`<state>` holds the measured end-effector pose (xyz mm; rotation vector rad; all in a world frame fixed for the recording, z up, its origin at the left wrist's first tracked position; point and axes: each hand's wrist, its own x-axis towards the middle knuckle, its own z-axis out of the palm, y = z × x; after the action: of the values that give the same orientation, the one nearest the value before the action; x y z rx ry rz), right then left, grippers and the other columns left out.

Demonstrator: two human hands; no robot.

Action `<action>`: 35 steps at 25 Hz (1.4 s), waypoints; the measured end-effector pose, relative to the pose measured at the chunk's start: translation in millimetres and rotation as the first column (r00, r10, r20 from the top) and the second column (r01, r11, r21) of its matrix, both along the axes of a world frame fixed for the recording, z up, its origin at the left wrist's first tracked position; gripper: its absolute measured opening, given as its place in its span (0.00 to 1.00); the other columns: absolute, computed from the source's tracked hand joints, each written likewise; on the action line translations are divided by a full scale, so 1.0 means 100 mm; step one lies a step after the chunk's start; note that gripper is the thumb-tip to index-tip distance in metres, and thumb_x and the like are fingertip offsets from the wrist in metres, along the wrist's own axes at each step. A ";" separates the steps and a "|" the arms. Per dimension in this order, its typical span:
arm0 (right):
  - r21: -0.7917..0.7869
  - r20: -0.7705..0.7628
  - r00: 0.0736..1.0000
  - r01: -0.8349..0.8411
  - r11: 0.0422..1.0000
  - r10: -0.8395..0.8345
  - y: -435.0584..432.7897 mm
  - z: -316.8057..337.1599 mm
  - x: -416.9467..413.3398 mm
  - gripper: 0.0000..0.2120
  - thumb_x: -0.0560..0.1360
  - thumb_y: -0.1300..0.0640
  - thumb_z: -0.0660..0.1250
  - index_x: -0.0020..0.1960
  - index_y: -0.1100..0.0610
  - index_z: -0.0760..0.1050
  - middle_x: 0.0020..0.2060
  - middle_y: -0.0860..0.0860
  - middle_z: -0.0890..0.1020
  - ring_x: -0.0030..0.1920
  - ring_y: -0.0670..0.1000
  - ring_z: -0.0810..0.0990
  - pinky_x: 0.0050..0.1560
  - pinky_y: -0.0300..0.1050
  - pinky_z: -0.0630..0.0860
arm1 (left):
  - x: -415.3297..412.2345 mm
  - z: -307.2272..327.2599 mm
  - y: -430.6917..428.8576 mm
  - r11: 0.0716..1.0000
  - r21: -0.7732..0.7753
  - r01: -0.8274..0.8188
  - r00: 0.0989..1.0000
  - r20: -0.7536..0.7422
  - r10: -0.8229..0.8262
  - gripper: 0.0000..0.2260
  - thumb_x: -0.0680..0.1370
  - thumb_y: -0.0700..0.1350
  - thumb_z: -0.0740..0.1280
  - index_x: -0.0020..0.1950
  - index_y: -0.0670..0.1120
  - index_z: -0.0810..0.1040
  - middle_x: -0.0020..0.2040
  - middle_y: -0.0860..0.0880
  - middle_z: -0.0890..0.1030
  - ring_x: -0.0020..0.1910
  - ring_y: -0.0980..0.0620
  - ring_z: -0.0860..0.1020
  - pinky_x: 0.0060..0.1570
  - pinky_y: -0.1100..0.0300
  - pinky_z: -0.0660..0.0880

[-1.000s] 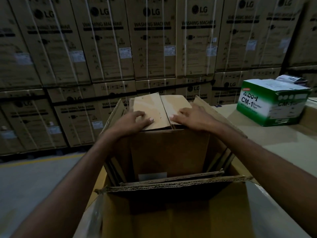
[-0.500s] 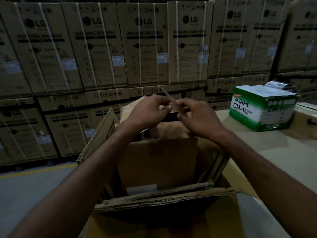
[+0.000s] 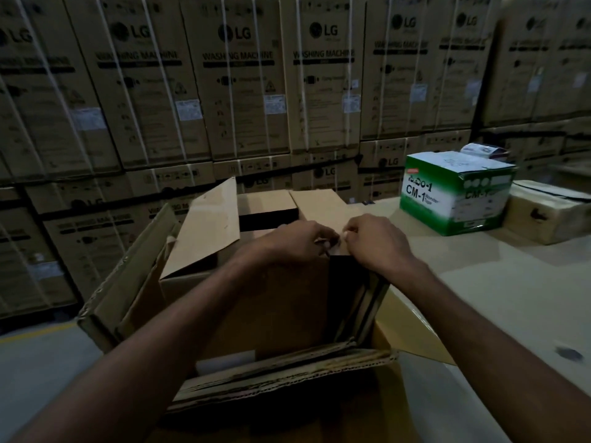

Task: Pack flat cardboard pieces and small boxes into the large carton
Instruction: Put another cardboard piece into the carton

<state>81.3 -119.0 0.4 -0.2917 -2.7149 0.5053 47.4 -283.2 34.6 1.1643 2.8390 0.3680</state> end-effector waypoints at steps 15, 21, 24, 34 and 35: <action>-0.055 0.098 0.638 -0.763 0.645 0.763 -1.60 0.38 -0.49 0.24 0.78 0.59 0.71 0.71 0.52 0.70 0.64 0.52 0.79 0.62 0.53 0.80 0.64 0.54 0.78 | 0.48 0.25 -1.35 0.885 0.109 -0.452 0.608 -0.689 0.395 0.13 0.79 0.46 0.69 0.63 0.53 0.81 0.69 0.52 0.77 0.74 0.50 0.66 0.69 0.50 0.66; -0.016 0.196 0.559 -0.820 0.573 0.806 -2.30 0.39 -0.62 0.31 0.80 0.65 0.63 0.80 0.47 0.62 0.72 0.53 0.74 0.68 0.54 0.75 0.62 0.46 0.76 | 0.39 0.15 -2.28 0.635 0.201 -0.746 0.404 -0.620 0.672 0.12 0.79 0.46 0.67 0.62 0.55 0.81 0.68 0.51 0.78 0.76 0.43 0.61 0.71 0.39 0.55; 0.010 0.234 0.559 -0.820 0.573 0.796 -2.40 0.28 -0.59 0.25 0.82 0.64 0.61 0.77 0.48 0.70 0.74 0.49 0.73 0.73 0.51 0.71 0.71 0.46 0.67 | 0.33 -0.13 -2.51 0.580 0.018 -0.815 0.536 -0.359 0.764 0.11 0.80 0.50 0.65 0.60 0.55 0.82 0.58 0.49 0.83 0.64 0.44 0.76 0.67 0.37 0.68; -0.159 0.220 0.877 -0.399 0.903 0.427 -1.47 0.41 -0.81 0.19 0.85 0.46 0.59 0.53 0.59 0.82 0.48 0.54 0.85 0.49 0.56 0.83 0.51 0.52 0.78 | 0.08 0.12 -1.80 0.840 0.191 -0.508 0.852 -0.034 0.523 0.17 0.83 0.50 0.64 0.72 0.52 0.74 0.67 0.50 0.79 0.64 0.49 0.77 0.62 0.49 0.75; -0.210 0.176 0.885 -0.393 0.895 0.430 -1.41 0.45 -0.79 0.18 0.85 0.47 0.60 0.51 0.58 0.83 0.47 0.54 0.85 0.49 0.56 0.84 0.49 0.52 0.78 | 0.02 0.14 -1.74 0.850 0.193 -0.490 0.865 -0.012 0.502 0.19 0.83 0.50 0.63 0.74 0.51 0.73 0.69 0.48 0.78 0.66 0.47 0.75 0.65 0.47 0.73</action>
<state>2.8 -260.3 45.7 0.2158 -2.9621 0.8720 49.8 -457.4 48.2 0.4312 3.1889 0.6377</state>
